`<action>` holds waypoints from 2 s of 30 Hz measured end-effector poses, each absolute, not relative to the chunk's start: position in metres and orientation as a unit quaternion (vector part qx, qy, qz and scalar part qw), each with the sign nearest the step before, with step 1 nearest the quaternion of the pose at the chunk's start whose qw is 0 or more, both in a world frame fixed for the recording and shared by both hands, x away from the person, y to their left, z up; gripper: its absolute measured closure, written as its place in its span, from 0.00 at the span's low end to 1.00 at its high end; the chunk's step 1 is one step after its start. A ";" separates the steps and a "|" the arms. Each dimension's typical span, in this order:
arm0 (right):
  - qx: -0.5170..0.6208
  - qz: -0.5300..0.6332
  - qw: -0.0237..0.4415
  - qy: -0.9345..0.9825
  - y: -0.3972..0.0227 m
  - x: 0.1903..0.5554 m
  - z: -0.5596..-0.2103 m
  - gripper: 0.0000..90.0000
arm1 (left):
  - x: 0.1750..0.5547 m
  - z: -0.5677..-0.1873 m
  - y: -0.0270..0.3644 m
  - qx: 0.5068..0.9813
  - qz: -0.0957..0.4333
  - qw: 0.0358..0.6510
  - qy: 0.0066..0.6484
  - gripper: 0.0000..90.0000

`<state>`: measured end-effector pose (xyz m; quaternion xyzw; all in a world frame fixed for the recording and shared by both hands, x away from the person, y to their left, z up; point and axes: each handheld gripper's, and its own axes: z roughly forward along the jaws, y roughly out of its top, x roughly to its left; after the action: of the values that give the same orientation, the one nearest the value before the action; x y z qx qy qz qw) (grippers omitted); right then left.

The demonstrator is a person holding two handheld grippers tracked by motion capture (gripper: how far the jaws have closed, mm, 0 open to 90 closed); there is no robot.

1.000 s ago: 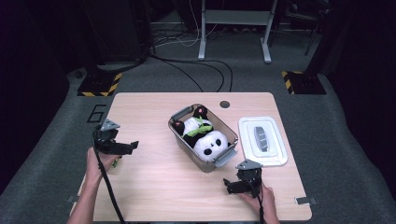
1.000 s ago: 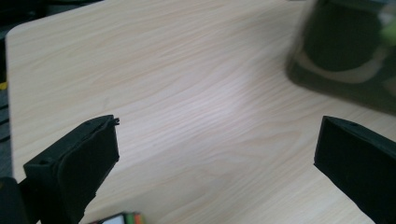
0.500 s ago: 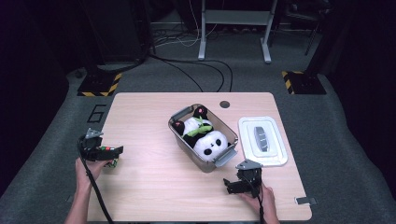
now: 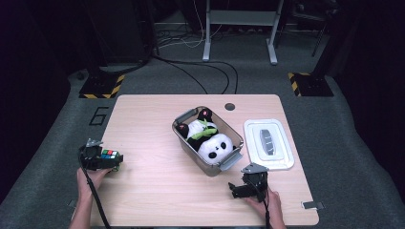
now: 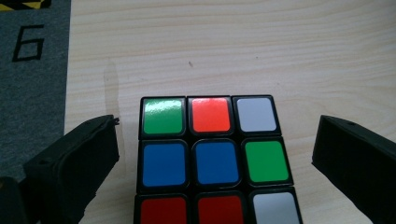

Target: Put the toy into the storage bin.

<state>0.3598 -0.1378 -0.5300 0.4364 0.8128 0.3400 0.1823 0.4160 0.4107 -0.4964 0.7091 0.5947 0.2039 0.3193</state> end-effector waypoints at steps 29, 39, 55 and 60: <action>0.436 0.340 0.182 0.813 -0.138 0.360 -0.530 0.00 | 0.407 -0.496 0.403 0.718 0.222 0.317 0.579 0.38; 0.435 0.340 0.182 0.813 -0.138 0.360 -0.530 0.00 | 0.404 -0.468 0.379 0.738 0.219 0.345 0.538 0.37; 0.436 0.340 0.182 0.813 -0.138 0.360 -0.530 0.00 | 0.408 -0.437 0.344 0.765 0.211 0.359 0.491 0.37; 0.436 0.340 0.182 0.813 -0.138 0.360 -0.530 0.00 | 0.410 -0.429 0.337 0.772 0.210 0.361 0.479 0.37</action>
<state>0.3598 -0.1380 -0.5300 0.4356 0.8134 0.3397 0.1823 0.4097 0.3369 -0.4290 0.7722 0.4791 0.2099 0.3607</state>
